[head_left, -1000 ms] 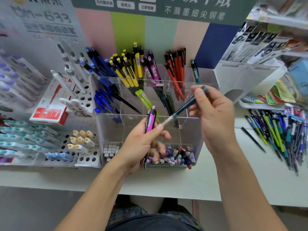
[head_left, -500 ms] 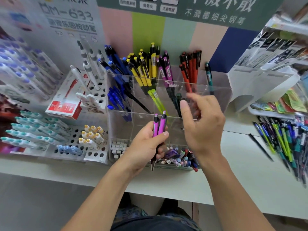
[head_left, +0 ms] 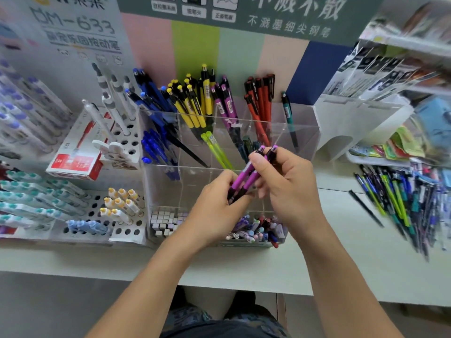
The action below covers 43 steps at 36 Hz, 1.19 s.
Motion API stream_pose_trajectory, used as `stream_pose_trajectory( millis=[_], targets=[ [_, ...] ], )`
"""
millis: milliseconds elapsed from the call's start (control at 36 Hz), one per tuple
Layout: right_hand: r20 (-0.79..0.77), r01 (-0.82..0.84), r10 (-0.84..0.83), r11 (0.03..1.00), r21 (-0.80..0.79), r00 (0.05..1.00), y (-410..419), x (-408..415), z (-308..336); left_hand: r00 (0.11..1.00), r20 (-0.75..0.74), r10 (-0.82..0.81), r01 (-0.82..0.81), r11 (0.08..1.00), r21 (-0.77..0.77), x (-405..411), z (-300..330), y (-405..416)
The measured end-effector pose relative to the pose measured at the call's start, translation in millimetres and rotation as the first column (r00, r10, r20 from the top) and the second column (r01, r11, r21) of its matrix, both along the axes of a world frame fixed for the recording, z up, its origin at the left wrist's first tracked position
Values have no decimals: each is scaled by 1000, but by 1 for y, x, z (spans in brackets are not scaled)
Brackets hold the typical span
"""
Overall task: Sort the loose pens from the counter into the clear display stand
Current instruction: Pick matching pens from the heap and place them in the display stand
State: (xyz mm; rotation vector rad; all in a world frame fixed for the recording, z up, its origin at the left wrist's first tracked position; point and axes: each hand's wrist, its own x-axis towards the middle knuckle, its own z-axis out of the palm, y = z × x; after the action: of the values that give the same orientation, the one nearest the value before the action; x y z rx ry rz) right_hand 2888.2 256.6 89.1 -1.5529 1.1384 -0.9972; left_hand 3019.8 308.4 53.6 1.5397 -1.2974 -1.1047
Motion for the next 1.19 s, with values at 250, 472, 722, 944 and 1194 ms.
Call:
stream_pose_trajectory(
  millis=[250, 472, 722, 944, 1194],
  targets=[
    [261, 293, -199, 870, -397, 945, -41, 4, 73, 954, -216, 210, -244, 959, -146, 19, 22, -19],
    [-425, -35, -307, 774, -632, 851, -93, 71, 57, 922, -255, 292, -325, 941, -99, 43, 37, -43],
    [-725, -188, -240, 870, -456, 646, -84, 90, 56, 940, -85, 331, -342, 922, -181, 66, 34, -48],
    [-563, -244, -174, 772, -587, 808, -72, 78, 35, 928, -147, 342, -369, 898, -241, 50, 24, -46],
    [-134, 163, -385, 646, -746, 913, -52, -53, 22, 935, -279, 217, -291, 921, -259, -55, 24, -51]
  ],
)
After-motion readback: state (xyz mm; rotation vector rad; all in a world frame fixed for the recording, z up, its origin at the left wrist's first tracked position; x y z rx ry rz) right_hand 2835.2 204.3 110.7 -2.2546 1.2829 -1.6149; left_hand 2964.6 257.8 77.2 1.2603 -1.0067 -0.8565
